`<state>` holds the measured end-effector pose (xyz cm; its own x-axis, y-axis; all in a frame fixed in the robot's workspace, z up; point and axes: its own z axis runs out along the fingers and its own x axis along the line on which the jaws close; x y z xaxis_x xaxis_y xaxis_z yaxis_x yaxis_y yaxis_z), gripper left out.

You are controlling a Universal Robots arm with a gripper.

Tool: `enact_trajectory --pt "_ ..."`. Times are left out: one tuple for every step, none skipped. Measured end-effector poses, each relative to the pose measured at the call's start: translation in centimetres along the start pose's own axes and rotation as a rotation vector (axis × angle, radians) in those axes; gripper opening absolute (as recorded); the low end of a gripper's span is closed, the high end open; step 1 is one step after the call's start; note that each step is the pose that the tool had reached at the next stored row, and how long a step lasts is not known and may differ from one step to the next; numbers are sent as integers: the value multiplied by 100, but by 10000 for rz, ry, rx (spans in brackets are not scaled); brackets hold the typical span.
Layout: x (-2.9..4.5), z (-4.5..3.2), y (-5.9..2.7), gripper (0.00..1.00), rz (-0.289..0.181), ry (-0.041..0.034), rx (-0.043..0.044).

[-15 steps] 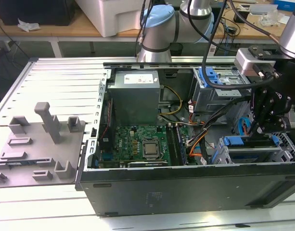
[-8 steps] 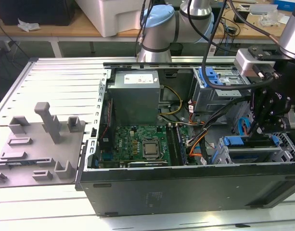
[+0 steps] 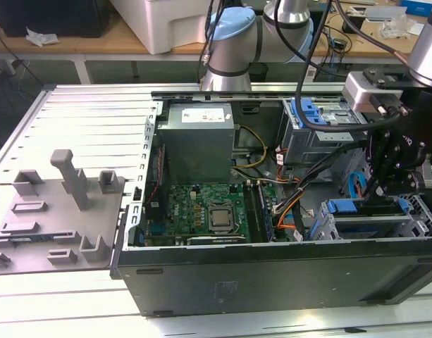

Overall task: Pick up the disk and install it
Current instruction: 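Insert the second disk wire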

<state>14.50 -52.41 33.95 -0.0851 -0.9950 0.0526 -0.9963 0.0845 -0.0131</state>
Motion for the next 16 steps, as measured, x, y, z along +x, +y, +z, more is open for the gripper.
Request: enact_trajectory --pt "0 1 0 16 -1 1 0" --pt "0 1 0 16 -2 0 1" --pt "0 1 0 16 -2 0 0" --pt "0 2 0 16 -2 0 0" --pt "0 2 0 16 -2 -1 0" --pt "0 2 0 16 -2 -1 0" --pt "0 2 0 16 -2 -1 0" --pt "0 2 0 16 -3 -1 1" --pt "0 2 0 16 -3 -1 0" --pt "0 2 0 16 -4 -1 0" --pt "0 2 0 16 -3 -1 0" --pt "0 2 0 16 -3 -1 0" --pt "0 2 0 16 -4 -1 0" --pt "0 2 0 16 -3 -1 1" --pt "0 2 0 16 -3 -1 0" --pt "0 2 0 16 -4 -1 0"
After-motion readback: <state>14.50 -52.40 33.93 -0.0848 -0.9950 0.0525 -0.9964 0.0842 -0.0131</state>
